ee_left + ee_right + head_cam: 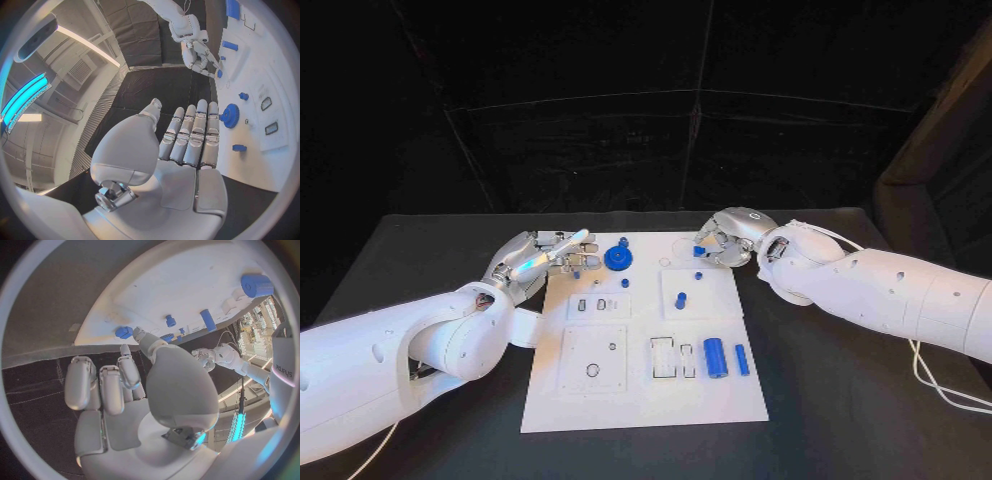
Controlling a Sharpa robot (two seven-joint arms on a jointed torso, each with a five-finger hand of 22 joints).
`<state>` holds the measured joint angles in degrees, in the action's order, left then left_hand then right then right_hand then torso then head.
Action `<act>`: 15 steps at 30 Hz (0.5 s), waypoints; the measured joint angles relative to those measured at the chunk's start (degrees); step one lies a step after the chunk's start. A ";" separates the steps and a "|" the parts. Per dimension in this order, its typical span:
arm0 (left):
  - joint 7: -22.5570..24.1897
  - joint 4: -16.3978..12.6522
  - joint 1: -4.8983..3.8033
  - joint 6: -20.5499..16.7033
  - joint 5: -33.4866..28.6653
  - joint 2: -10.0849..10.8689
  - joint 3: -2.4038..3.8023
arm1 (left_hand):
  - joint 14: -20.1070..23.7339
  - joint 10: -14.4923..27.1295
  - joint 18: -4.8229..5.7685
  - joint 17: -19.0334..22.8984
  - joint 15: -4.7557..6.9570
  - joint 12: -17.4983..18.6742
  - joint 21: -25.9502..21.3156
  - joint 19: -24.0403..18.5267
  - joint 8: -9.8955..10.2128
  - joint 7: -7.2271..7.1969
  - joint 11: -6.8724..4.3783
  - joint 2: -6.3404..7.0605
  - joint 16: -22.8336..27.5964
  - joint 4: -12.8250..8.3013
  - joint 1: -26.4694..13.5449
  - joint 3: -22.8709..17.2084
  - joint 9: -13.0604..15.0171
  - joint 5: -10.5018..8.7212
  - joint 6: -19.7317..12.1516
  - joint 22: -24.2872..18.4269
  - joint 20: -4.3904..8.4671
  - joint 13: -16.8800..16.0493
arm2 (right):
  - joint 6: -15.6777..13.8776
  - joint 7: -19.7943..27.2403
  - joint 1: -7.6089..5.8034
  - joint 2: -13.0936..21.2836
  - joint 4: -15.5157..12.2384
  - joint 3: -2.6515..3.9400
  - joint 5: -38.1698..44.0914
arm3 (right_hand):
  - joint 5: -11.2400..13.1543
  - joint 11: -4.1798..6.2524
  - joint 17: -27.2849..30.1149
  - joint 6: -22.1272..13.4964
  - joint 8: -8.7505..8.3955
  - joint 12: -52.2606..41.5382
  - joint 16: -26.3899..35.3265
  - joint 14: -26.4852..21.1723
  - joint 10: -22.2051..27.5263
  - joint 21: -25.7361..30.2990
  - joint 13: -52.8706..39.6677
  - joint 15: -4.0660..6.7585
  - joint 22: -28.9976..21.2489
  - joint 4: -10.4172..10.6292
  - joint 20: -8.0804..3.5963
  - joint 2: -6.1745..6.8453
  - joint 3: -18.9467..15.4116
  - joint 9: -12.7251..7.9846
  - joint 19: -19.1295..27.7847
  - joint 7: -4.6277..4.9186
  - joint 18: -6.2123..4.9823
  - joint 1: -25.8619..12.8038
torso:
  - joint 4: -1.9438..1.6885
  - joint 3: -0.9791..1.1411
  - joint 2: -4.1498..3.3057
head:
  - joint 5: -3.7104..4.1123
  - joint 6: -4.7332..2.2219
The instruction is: Assemble the parts on the task board
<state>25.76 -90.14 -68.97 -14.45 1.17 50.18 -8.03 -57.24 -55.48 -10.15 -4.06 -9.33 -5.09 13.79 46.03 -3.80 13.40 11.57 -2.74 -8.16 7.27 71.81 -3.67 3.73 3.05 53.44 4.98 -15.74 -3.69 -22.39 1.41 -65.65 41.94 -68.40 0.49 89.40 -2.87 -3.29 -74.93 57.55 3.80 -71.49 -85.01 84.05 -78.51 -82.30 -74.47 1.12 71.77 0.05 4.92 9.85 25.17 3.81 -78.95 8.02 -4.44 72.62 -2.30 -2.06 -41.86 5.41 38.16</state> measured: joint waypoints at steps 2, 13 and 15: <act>0.00 0.03 0.00 0.00 0.00 -0.02 0.00 | 0.00 0.00 0.00 0.00 0.00 0.00 0.00 0.00 0.00 0.00 0.00 0.00 0.00 0.00 0.00 0.00 0.00 0.00 0.00 0.00 0.00 0.00 | 0.13 -0.40 0.00 -0.25 0.26 0.00 0.22 | 0.00 0.00 0.00 0.28 0.00 0.00 0.00 0.00 0.00 0.00 0.00 0.00 0.00 0.24 0.00 -0.14 -0.55 0.00 0.00 -0.13 0.00 0.12 | 0.00 0.01 0.00 | -0.05 0.01; 0.00 0.11 0.00 0.00 0.00 -0.10 0.00 | 0.00 0.00 0.00 0.00 0.00 0.00 0.00 0.00 0.00 0.00 0.00 0.00 0.00 0.00 0.00 0.00 0.00 0.00 0.00 0.00 0.00 0.00 | 2.01 -2.09 0.01 -1.10 1.01 0.02 0.84 | 0.00 0.17 0.01 1.32 -0.02 0.01 0.00 0.00 -0.17 0.00 -0.01 0.00 0.00 2.03 0.00 -2.35 -2.65 0.00 0.00 -0.32 0.00 -0.98 | 0.01 -0.01 0.00 | -0.16 0.13; 0.00 0.11 0.00 0.00 0.00 -0.10 0.00 | 0.00 0.00 0.00 0.00 0.00 0.00 0.00 0.00 0.00 0.00 0.00 0.00 0.00 0.00 0.00 0.00 0.00 0.00 0.00 -0.05 0.00 0.00 | 2.62 -2.36 0.01 -1.21 1.11 0.01 0.89 | 0.00 0.22 0.01 1.51 -0.02 0.01 0.00 0.00 -0.22 0.00 -0.01 0.00 0.00 2.08 0.00 -2.58 -2.70 0.05 0.00 -0.13 0.00 -1.21 | 0.02 -0.01 0.00 | -0.18 0.13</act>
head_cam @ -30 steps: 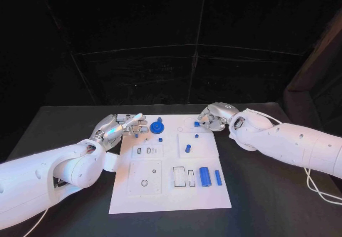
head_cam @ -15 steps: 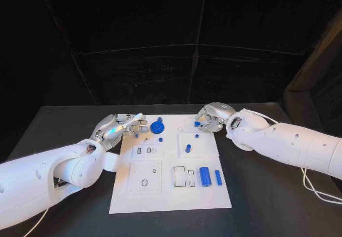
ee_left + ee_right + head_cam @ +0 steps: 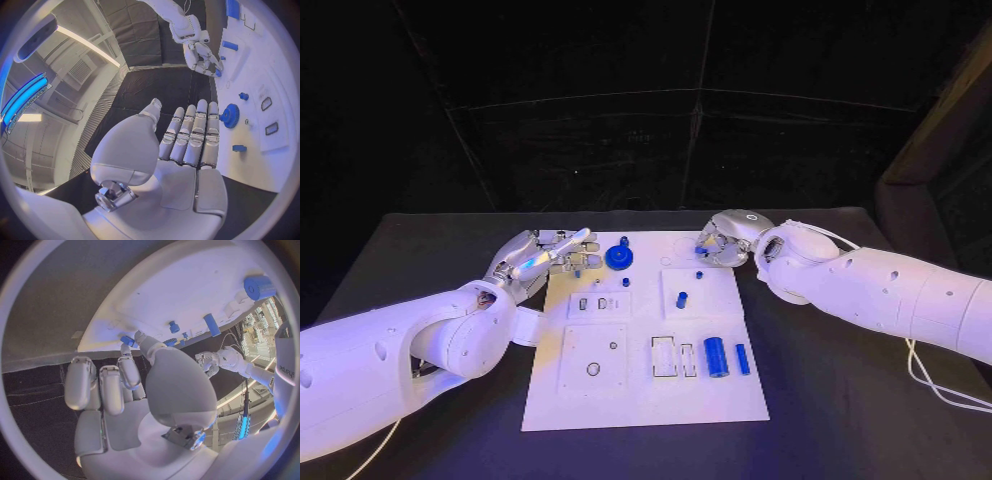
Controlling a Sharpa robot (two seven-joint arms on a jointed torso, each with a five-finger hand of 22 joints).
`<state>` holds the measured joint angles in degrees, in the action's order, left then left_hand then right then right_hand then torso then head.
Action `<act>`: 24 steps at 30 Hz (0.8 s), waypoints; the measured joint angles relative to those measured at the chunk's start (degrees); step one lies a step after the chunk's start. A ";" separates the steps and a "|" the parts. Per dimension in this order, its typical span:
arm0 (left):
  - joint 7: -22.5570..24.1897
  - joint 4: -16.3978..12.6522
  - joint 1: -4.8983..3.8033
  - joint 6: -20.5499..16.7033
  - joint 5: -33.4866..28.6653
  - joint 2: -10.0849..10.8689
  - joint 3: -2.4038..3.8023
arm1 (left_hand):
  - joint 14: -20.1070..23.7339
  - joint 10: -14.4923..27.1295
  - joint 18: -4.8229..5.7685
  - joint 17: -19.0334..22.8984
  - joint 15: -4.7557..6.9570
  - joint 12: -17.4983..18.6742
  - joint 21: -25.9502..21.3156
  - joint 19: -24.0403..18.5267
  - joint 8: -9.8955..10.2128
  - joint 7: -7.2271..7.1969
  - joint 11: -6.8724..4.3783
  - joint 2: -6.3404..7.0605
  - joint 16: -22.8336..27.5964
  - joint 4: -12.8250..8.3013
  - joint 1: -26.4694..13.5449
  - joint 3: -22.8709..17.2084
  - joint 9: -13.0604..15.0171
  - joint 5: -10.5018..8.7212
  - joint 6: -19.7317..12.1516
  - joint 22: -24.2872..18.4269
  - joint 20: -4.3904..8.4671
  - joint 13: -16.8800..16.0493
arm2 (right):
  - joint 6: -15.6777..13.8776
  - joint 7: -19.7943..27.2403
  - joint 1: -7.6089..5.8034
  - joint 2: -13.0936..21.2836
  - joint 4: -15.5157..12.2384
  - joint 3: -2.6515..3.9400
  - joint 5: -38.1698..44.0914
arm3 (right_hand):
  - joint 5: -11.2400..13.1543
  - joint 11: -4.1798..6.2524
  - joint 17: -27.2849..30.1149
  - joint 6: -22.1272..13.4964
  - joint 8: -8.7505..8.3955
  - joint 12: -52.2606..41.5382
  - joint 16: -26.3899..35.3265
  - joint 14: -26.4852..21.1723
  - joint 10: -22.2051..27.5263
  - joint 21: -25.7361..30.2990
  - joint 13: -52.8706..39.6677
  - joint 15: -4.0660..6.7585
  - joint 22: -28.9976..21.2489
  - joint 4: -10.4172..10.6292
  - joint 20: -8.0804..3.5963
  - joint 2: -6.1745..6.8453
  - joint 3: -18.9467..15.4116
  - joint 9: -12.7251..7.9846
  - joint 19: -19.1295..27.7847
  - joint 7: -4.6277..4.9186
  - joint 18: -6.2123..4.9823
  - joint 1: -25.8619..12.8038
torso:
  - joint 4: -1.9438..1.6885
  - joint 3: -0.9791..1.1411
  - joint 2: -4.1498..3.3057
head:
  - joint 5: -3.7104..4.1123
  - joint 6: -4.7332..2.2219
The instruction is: Assemble the parts on the task board
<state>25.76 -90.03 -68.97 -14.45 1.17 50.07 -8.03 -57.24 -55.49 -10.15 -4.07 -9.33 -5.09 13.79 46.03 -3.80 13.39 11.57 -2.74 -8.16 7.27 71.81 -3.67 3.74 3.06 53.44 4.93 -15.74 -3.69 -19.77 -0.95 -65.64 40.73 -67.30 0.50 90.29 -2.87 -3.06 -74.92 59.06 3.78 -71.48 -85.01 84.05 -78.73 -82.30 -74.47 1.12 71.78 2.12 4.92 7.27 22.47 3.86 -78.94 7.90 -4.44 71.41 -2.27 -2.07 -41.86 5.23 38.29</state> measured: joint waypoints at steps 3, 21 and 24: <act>0.00 0.00 0.00 0.00 0.00 -0.01 0.00 | 0.00 0.00 0.00 0.00 0.00 0.00 0.00 0.00 0.00 0.00 0.00 0.00 0.00 0.00 0.00 0.00 0.00 0.00 0.00 0.00 0.00 0.00 | 0.78 -0.31 0.00 -0.06 0.08 -0.01 0.06 | 0.00 0.00 0.00 0.00 0.00 0.01 0.00 0.00 0.00 0.00 0.00 0.00 0.00 0.00 0.00 0.00 0.00 0.00 0.00 0.00 0.00 0.00 | 0.03 -0.01 0.00 | -0.07 0.00; -0.01 0.02 0.00 -0.02 0.00 -0.01 0.00 | 0.00 0.00 0.00 0.00 0.00 0.00 0.00 0.00 0.00 0.00 0.00 0.00 0.00 0.00 0.00 0.00 0.00 0.00 0.00 0.01 0.00 0.00 | 1.86 -1.20 -0.05 -0.54 0.26 0.04 0.14 | 0.00 0.01 0.01 0.94 0.37 -0.35 0.00 0.00 -0.01 0.00 -0.21 0.00 0.28 0.33 0.00 -1.19 -0.64 0.06 0.00 -0.35 0.00 0.71 | 0.05 -0.01 0.00 | -0.11 0.10; -0.01 0.02 0.00 -0.02 0.00 -0.01 -0.01 | 0.00 0.00 0.00 0.00 0.00 0.00 0.00 0.00 0.00 0.00 0.00 0.00 0.00 0.00 0.00 0.00 0.00 0.00 0.00 0.01 0.00 0.00 | 1.62 -1.22 -0.04 -0.56 0.26 0.01 0.14 | 0.00 0.41 0.01 2.07 0.72 -0.68 0.00 0.00 -0.41 0.00 -0.44 0.00 0.57 0.33 0.00 -2.33 -0.64 0.20 0.00 -0.62 0.00 1.27 | 0.05 -0.01 0.00 | -0.11 0.10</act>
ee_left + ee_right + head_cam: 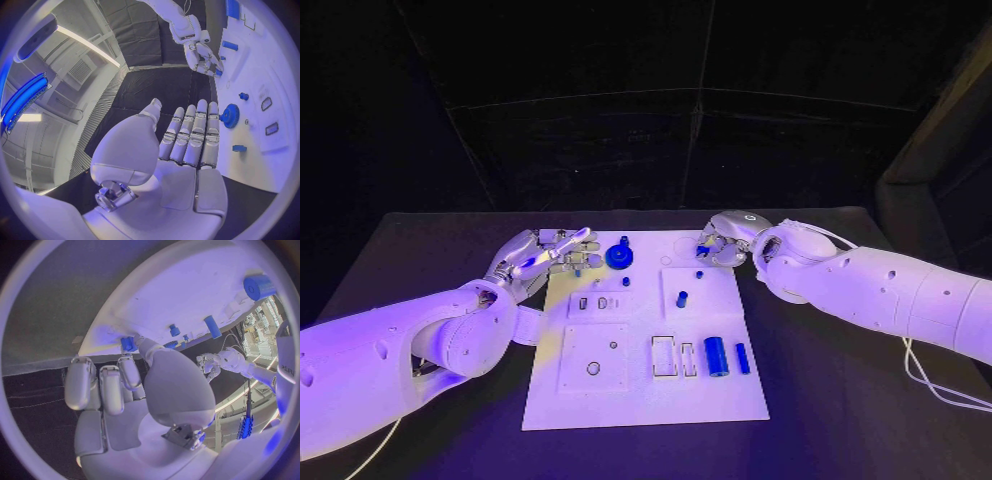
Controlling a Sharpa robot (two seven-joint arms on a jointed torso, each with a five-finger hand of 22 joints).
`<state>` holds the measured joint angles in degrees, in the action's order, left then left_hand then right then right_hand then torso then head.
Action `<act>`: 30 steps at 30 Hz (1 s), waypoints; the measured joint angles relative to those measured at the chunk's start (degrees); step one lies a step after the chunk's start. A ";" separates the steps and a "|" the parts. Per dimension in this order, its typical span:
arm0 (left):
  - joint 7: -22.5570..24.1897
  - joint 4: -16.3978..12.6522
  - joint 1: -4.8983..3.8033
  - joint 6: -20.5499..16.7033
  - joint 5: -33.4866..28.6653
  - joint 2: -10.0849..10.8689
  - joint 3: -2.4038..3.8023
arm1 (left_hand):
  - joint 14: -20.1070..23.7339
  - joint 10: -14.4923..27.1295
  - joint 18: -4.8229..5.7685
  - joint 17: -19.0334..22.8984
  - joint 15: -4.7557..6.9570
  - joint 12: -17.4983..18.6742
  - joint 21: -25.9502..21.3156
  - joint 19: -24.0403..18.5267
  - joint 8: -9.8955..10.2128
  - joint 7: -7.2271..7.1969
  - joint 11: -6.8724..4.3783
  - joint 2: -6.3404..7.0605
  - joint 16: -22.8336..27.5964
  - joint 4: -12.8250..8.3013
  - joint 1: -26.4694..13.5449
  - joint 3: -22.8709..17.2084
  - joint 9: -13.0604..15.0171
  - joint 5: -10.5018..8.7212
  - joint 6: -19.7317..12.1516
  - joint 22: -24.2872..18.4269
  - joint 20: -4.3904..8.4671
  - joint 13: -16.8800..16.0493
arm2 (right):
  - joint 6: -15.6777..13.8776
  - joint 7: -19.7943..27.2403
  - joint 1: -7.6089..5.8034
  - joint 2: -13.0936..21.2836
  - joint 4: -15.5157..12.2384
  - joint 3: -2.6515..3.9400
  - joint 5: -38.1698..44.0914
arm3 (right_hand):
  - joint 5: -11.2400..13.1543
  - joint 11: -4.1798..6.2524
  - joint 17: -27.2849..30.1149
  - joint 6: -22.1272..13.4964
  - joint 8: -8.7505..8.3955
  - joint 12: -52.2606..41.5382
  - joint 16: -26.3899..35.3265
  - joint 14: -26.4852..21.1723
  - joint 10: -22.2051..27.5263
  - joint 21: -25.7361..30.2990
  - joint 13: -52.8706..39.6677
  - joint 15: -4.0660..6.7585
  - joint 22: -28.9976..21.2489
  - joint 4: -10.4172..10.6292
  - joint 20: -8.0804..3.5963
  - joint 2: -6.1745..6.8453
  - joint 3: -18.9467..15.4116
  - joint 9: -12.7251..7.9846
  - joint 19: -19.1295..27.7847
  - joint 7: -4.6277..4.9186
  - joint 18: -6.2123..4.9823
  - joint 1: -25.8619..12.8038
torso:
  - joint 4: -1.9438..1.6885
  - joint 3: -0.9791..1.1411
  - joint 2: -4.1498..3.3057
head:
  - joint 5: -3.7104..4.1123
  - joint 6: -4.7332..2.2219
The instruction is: Assemble the parts on the task board
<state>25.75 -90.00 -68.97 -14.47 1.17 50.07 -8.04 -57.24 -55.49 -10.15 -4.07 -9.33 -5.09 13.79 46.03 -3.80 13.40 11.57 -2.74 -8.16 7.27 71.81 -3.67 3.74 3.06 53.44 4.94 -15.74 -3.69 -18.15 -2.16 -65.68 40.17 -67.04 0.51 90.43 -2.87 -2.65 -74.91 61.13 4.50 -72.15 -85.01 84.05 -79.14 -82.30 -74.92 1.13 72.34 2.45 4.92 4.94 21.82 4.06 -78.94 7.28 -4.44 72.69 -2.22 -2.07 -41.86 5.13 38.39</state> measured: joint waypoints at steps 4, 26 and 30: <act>-0.01 0.00 0.00 0.00 0.00 0.00 0.00 | 0.00 0.00 0.00 0.00 0.00 0.00 0.00 0.00 0.00 0.00 0.00 0.00 0.00 0.00 0.00 0.00 0.00 0.00 0.00 0.00 0.00 0.00 | -0.79 0.08 0.05 0.04 -0.03 -0.02 -0.01 | 0.01 0.54 0.00 2.26 1.13 -0.62 -0.30 0.01 -0.54 0.00 -0.03 0.65 0.50 -0.29 -0.34 -1.81 0.29 0.26 -0.35 -0.69 0.01 1.35 | 0.00 0.00 0.00 | 0.00 -0.01; -0.02 0.05 0.00 0.04 0.01 0.16 0.00 | -0.02 0.00 0.00 0.00 0.02 0.00 0.00 0.06 0.00 0.12 0.00 0.03 0.00 -1.30 0.13 0.27 0.00 0.00 -0.13 -0.17 0.02 0.00 | -8.51 4.46 0.04 4.60 -5.70 0.00 -6.21 | 0.11 1.96 0.00 4.04 2.40 -1.05 -0.52 0.11 -1.11 -0.40 -0.02 1.76 1.70 -2.09 -1.25 -4.02 1.76 0.21 -1.24 -1.14 0.01 4.32 | 0.10 0.03 0.12 | -0.21 -0.36; -0.02 0.04 -0.01 0.11 0.42 0.34 0.00 | -2.25 -1.97 -0.01 -0.36 0.67 -0.22 0.10 1.74 -0.05 0.21 -0.57 1.66 -0.68 -4.45 3.30 0.38 0.07 0.00 0.29 -0.19 0.47 -0.19 | -8.14 5.69 -0.25 7.35 -9.30 0.01 -11.89 | 0.11 1.95 0.01 4.04 2.40 -1.05 -0.52 0.11 -1.11 -0.40 -0.02 1.76 1.70 -2.14 -1.24 -4.09 1.70 0.20 -1.24 -1.15 0.01 4.25 | 0.10 -0.03 0.21 | -0.16 -0.73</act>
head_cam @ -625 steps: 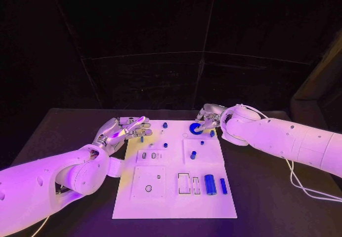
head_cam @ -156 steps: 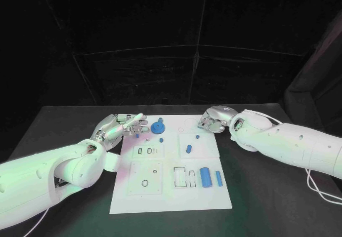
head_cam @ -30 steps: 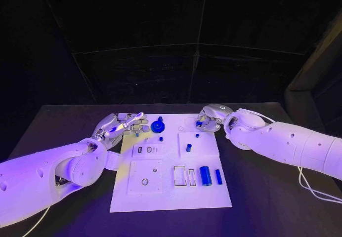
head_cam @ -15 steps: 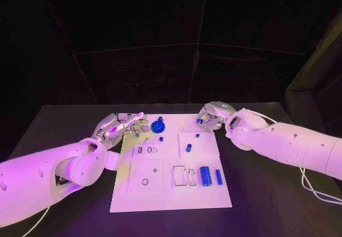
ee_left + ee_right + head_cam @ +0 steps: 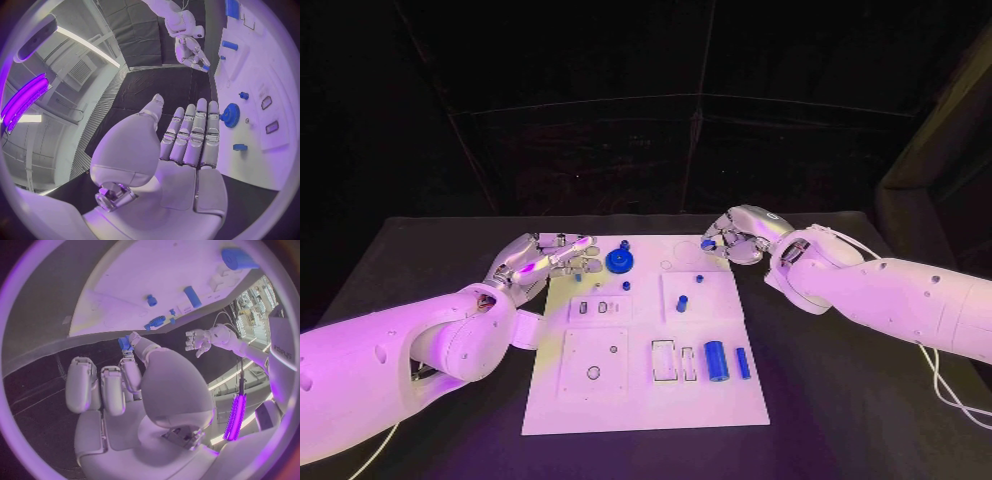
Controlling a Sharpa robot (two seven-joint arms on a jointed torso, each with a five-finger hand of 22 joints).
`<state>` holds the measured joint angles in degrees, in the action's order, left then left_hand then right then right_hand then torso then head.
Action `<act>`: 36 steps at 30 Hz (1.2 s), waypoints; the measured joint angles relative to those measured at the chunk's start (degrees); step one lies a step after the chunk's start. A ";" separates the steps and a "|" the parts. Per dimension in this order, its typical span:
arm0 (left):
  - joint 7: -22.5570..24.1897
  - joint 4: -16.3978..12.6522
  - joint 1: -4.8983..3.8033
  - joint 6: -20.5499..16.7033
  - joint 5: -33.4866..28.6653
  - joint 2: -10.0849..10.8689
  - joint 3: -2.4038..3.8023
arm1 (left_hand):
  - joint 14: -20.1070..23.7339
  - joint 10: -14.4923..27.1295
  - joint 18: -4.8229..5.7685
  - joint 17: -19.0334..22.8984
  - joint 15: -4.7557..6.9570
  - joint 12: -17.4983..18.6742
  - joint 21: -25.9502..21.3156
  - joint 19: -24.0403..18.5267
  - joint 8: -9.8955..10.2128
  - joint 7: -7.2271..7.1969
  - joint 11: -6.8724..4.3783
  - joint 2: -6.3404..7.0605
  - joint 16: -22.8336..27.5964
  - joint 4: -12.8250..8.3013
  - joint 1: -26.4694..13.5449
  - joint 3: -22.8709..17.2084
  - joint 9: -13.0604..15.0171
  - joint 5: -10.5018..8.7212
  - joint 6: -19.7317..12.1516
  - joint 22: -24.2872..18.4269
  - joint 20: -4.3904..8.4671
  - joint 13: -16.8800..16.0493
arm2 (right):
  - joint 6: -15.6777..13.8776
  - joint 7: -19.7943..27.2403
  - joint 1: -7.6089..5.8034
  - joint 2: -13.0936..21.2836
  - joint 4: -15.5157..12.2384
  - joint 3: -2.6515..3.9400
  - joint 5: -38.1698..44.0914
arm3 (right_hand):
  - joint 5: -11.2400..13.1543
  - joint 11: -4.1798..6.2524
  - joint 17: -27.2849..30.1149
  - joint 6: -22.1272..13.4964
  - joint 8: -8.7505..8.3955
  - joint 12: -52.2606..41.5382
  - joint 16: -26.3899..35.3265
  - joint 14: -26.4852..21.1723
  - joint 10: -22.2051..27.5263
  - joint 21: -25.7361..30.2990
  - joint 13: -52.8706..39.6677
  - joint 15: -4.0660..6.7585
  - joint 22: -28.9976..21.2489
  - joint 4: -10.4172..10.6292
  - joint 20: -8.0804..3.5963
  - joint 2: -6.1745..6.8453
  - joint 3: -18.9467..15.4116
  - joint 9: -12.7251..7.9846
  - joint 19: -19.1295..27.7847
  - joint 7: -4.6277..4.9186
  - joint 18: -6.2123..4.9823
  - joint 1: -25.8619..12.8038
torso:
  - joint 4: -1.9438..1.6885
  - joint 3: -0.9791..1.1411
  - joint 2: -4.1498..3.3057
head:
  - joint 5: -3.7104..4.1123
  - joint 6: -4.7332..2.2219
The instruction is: Assemble the parts on the task board
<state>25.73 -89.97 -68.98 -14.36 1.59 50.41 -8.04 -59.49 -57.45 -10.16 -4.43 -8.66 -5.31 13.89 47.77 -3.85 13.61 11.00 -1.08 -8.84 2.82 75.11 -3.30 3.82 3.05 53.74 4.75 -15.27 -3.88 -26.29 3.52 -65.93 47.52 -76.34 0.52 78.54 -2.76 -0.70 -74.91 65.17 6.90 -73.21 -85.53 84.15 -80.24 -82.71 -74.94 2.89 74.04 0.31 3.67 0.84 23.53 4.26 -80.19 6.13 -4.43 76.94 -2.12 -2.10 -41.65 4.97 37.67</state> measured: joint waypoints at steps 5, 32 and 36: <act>0.06 0.67 -0.03 -0.22 2.38 -0.02 0.00 | -8.12 -6.71 0.02 -2.49 3.44 -2.92 3.55 6.09 -1.77 -1.80 -2.85 0.75 -5.01 -5.93 6.83 -2.62 0.41 0.00 3.75 1.40 3.11 -0.91 | 3.49 1.79 -0.76 1.94 -3.78 0.03 -10.12 | -0.07 0.00 0.00 -0.02 0.00 0.22 0.00 0.00 0.00 0.00 0.00 0.00 0.00 -0.31 0.00 -0.05 0.11 -0.02 0.00 -0.02 0.00 0.05 | 0.08 -0.16 0.46 | 0.01 -0.03; -2.01 3.78 -0.34 -0.17 10.60 -1.93 -0.45 | -12.77 -14.91 0.02 -16.83 7.63 -6.96 15.09 12.46 -1.76 -4.70 -6.49 0.59 -24.75 -9.94 1.13 -5.60 0.02 0.00 7.50 8.33 8.01 -3.05 | 16.88 4.93 -1.78 -3.94 -6.83 -0.03 -26.78 | -0.71 -0.01 -0.04 -0.17 0.00 0.77 0.00 0.00 0.00 0.00 0.01 -0.01 -0.56 -1.09 -0.20 -0.31 -0.69 -0.06 0.21 -0.17 0.01 -0.19 | -0.27 -1.08 4.25 | -2.09 1.12; -2.22 3.78 -0.33 -0.17 10.00 -1.96 -1.31 | -12.36 -14.91 0.02 -17.64 7.63 -7.08 15.73 12.46 -1.76 -4.70 -6.49 0.61 -25.79 -10.21 0.70 -5.87 0.02 0.00 7.50 8.64 8.01 -3.29 | 15.88 5.27 -1.77 -5.56 -6.44 -0.04 -24.27 | -0.71 -0.01 -0.04 -0.24 0.00 0.77 0.00 0.00 0.00 0.00 0.01 -0.01 -0.56 -1.09 -0.20 -0.31 -0.69 -0.06 0.21 -0.23 0.00 -0.19 | -0.41 -1.21 4.44 | -2.34 1.26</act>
<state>23.51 -86.18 -69.31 -14.53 11.59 48.45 -9.35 -71.85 -72.36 -10.14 -22.07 -1.03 -12.39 29.62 60.23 -5.61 8.91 4.51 -0.47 -34.62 -7.39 75.81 -9.17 3.83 3.05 61.23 13.39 -7.26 -7.17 -10.40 8.79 -67.70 41.96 -82.78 0.48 54.27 -3.46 -0.71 -74.94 64.93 6.90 -72.44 -85.53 84.15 -80.24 -82.70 -74.93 2.87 73.48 -0.78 3.47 0.54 22.83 4.20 -79.98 5.90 -4.43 76.75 -2.53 -3.31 -37.22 2.63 38.93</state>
